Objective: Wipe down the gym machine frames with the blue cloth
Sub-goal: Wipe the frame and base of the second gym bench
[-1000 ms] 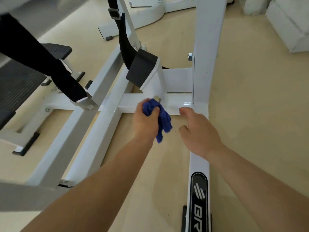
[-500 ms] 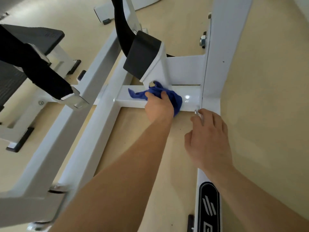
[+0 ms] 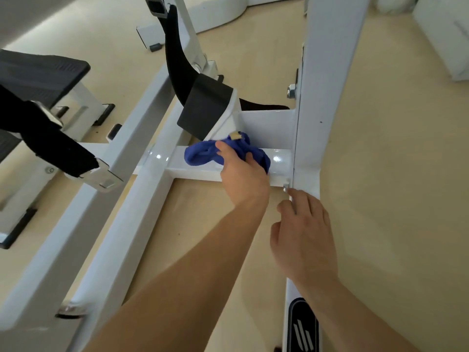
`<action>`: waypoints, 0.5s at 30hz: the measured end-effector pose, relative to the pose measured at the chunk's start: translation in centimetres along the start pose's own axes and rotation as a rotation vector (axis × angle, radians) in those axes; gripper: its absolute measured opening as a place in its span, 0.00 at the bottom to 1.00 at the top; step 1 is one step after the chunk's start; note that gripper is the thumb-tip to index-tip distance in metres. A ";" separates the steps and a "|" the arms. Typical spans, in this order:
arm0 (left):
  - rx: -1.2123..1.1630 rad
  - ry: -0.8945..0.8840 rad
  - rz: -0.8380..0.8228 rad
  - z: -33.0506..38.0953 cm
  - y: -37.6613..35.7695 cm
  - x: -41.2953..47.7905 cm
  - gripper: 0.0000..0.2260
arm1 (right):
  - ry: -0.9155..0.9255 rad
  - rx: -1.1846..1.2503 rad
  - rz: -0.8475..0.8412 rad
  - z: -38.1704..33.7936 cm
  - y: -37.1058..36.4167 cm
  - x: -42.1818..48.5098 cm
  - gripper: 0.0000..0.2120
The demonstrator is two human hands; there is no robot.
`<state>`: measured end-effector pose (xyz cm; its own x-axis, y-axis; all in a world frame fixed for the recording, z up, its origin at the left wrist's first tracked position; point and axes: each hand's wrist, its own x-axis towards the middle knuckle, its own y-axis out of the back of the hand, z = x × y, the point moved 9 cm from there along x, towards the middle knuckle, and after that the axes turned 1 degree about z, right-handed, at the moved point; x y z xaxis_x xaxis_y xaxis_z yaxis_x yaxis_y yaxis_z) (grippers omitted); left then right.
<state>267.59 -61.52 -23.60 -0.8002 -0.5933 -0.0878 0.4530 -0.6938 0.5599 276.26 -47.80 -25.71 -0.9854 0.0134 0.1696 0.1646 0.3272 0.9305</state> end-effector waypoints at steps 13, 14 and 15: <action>0.068 -0.885 0.042 8.2 1.4 -0.8 0.15 | -0.005 0.043 0.010 0.3 -0.1 -0.2 0.17; 0.091 -0.898 0.038 8.3 1.1 -0.7 0.15 | -0.006 0.046 0.015 0.3 -0.1 -0.1 0.16; 0.113 -0.902 0.040 8.3 0.8 -0.6 0.14 | -0.007 0.049 0.019 0.3 -0.1 -0.1 0.16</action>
<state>265.20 -58.32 -16.22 -0.8102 -0.0383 0.5849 0.4838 -0.6070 0.6305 276.35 -47.55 -25.97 -0.9825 0.0267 0.1845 0.1811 0.3724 0.9102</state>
